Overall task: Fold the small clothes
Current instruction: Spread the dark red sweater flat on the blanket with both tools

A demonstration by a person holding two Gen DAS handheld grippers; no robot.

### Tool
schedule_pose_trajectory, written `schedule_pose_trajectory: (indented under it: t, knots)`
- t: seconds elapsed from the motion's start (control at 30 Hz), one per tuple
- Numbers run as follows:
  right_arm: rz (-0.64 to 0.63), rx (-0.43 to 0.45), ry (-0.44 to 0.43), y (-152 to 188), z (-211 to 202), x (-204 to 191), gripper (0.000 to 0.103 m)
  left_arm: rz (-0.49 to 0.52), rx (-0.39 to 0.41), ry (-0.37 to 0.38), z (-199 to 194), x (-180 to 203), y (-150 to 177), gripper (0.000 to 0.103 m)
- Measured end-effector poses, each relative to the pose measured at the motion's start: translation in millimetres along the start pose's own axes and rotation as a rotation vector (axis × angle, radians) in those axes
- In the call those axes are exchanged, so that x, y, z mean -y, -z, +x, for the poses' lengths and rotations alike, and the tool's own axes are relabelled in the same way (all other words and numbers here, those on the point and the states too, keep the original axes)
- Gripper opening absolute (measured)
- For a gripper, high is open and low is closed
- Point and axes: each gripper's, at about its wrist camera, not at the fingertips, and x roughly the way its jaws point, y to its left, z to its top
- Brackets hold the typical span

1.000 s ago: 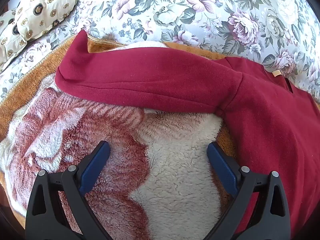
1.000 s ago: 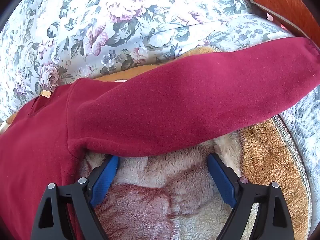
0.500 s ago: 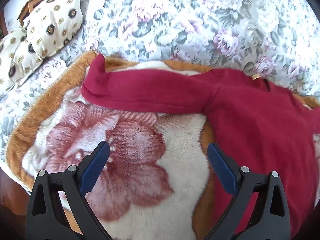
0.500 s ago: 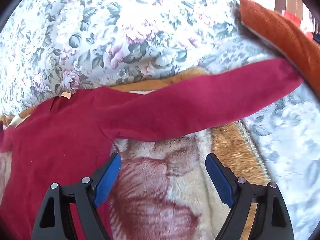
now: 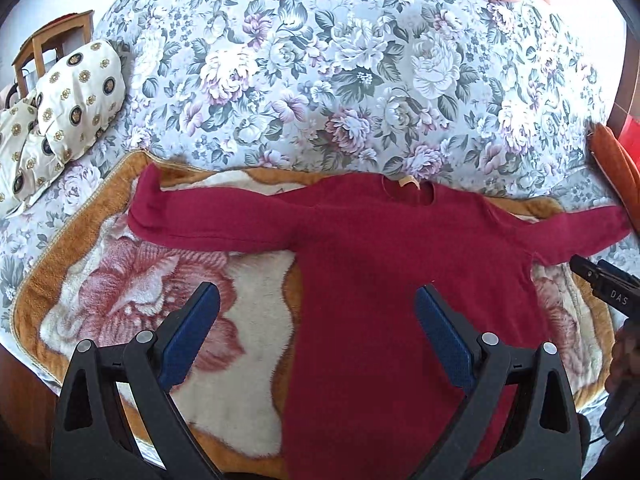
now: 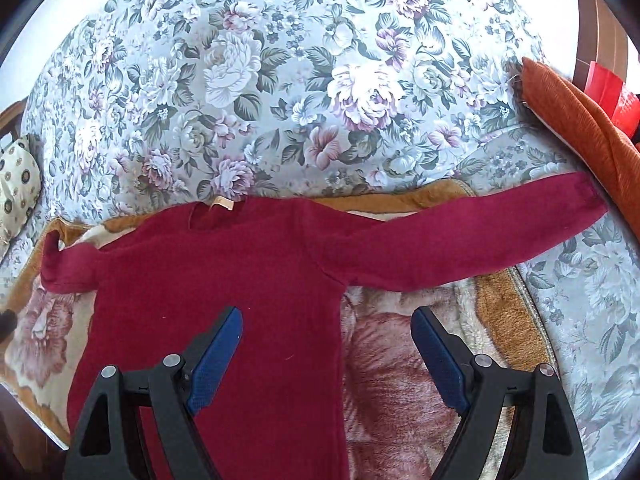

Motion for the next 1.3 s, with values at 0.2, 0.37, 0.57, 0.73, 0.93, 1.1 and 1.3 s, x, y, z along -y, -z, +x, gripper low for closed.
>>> schedule_pose_trajectory:
  t: [0.2, 0.37, 0.57, 0.73, 0.93, 1.1, 1.3]
  knots:
    - [0.006, -0.008, -0.03, 3.4, -0.1, -14.9, 0.086, -0.001, -0.008, 0.028, 8.1, 20.9, 8.4, 0.098]
    - [0.033, -0.015, -0.057, 6.4, 3.6, -20.4, 0.086, 0.01, -0.011, 0.026, 14.0, 32.1, 13.4, 0.098]
    - [0.015, -0.025, -0.053, 9.9, 10.8, -27.1, 0.086, 0.017, -0.015, 0.016, 22.9, 40.7, 15.8, 0.098]
    - [0.021, -0.033, -0.061, 11.8, 16.7, -28.8, 0.086, 0.016, -0.019, 0.01, 29.4, 44.6, 19.1, 0.098]
    - [0.012, -0.037, -0.058, 13.8, 20.6, -30.5, 0.086, 0.019, -0.027, 0.004, 34.6, 48.5, 21.5, 0.098]
    - [0.013, -0.036, -0.059, 13.5, 21.6, -31.0, 0.086, 0.023, -0.02, -0.003, 35.5, 48.9, 22.6, 0.098]
    - [0.001, -0.04, -0.056, 13.5, 24.9, -33.3, 0.086, 0.014, -0.031, -0.005, 41.4, 50.6, 21.6, 0.098]
